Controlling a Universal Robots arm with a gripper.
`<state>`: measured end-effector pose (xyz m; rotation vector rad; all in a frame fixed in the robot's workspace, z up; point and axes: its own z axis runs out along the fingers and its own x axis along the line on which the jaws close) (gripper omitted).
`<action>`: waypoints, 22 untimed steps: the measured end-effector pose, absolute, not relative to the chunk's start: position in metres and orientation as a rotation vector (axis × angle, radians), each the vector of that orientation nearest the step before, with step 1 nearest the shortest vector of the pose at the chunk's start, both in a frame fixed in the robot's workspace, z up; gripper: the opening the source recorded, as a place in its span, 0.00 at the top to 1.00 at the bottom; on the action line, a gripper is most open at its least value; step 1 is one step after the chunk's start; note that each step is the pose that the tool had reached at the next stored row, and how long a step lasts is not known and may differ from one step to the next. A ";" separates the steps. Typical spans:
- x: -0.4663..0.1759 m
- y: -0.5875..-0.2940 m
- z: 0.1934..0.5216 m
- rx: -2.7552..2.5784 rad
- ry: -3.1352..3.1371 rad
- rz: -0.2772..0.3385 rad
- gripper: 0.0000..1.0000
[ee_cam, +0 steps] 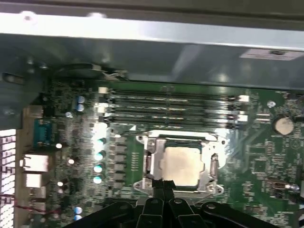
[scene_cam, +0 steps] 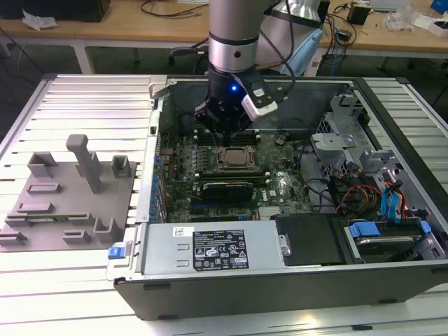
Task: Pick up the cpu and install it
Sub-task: 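Install the first cpu locking lever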
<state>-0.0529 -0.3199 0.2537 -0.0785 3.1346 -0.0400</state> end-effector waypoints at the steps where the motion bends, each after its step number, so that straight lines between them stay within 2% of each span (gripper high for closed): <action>1: -0.058 -0.320 0.254 -0.078 3.134 -0.040 0.89; 10: -0.083 -0.320 0.254 -0.078 3.134 -0.039 0.89; 13: -0.089 -0.320 0.254 -0.078 3.133 -0.012 0.89; 17: -0.094 -0.320 0.254 -0.078 3.129 0.078 0.89; 20: -0.097 -0.320 0.254 -0.077 3.120 0.192 0.89; 22: -0.098 -0.320 0.254 -0.076 3.110 0.290 0.89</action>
